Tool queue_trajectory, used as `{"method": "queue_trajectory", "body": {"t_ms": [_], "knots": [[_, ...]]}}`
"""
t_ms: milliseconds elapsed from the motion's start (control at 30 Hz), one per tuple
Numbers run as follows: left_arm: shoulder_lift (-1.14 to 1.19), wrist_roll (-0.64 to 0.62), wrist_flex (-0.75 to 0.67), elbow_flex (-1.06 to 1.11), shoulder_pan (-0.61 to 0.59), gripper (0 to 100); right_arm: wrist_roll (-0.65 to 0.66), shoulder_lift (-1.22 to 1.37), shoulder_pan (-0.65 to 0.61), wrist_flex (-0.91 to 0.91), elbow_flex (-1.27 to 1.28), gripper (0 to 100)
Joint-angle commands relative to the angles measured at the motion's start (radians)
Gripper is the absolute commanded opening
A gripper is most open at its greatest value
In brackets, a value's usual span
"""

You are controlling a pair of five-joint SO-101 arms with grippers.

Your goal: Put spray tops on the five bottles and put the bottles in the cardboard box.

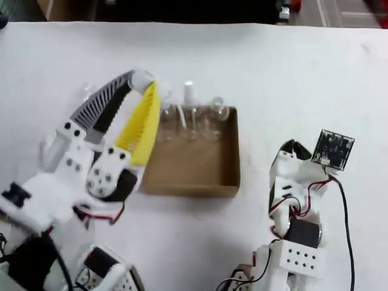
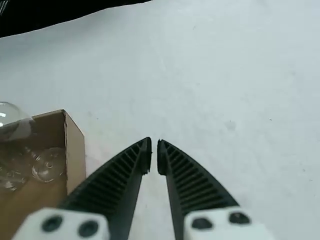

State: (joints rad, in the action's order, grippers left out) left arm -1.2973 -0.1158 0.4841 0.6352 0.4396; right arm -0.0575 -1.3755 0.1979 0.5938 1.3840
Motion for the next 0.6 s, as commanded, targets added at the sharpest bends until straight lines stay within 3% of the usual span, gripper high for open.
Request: {"method": "queue_trajectory", "body": {"t_ms": [0,100,300,433,567], "knots": [[-0.002,-0.11,-0.072,0.02,-0.111,2,0.014,-0.01,-0.007,-0.018,-0.011,1.7],[-0.002,-0.167,-0.114,0.049,-0.162,2,0.014,-0.01,-0.008,-0.018,-0.009,1.7],[0.015,-0.166,-0.29,0.203,-0.113,2,0.014,-0.007,-0.008,-0.018,-0.009,1.7],[0.18,-0.097,-0.476,0.19,-0.041,2,0.014,-0.005,-0.008,-0.018,-0.009,1.7],[0.429,-0.018,-0.482,0.043,0.051,2,0.014,-0.01,-0.008,-0.027,0.011,2.0]]}}
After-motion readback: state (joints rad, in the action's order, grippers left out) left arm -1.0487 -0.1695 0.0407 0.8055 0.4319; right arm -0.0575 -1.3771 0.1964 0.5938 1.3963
